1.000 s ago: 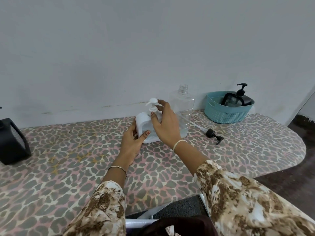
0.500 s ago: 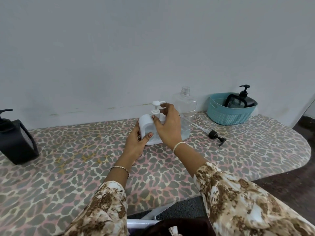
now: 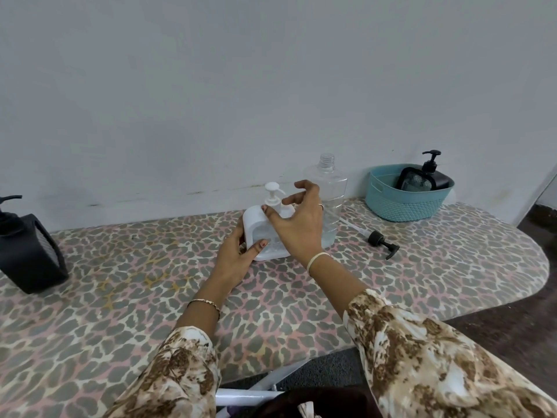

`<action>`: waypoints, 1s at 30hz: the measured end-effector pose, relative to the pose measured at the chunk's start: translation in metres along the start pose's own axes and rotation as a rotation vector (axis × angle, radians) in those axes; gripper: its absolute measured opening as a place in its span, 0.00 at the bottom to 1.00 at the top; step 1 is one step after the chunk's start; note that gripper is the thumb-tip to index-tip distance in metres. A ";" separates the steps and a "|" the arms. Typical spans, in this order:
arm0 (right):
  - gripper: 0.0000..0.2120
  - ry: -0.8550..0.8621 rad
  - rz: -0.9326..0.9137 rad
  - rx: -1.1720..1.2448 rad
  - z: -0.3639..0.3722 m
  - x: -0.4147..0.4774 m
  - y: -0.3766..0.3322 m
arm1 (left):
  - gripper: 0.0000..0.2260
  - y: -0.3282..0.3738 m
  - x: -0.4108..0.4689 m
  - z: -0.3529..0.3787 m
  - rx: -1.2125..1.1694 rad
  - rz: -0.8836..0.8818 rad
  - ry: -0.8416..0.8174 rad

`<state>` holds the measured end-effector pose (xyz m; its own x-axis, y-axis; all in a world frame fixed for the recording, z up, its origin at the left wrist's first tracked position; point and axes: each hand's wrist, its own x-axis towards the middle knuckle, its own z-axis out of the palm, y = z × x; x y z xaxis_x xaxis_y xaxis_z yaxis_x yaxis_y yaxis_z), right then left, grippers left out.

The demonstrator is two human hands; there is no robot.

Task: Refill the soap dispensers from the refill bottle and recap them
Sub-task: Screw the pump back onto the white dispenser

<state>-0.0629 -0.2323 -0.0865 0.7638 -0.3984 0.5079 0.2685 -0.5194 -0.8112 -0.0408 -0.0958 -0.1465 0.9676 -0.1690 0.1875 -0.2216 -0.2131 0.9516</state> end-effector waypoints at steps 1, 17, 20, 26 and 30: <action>0.30 -0.029 -0.016 -0.009 0.000 0.000 0.000 | 0.27 0.000 0.000 0.000 0.002 0.002 0.004; 0.19 -0.209 -0.110 -0.104 0.000 0.000 0.002 | 0.30 -0.002 -0.001 0.000 0.004 -0.002 -0.001; 0.15 -0.152 -0.080 -0.113 0.000 0.003 0.000 | 0.30 -0.001 -0.001 0.001 0.005 -0.002 0.012; 0.16 -0.152 -0.087 -0.120 0.001 0.008 -0.001 | 0.28 0.001 -0.002 0.001 -0.017 -0.006 0.015; 0.18 -0.233 -0.115 -0.131 -0.003 0.003 0.002 | 0.28 0.001 -0.003 0.002 -0.044 -0.009 0.016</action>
<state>-0.0615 -0.2372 -0.0859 0.8510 -0.1545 0.5019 0.2946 -0.6507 -0.6999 -0.0444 -0.0973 -0.1463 0.9714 -0.1516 0.1828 -0.2080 -0.1721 0.9629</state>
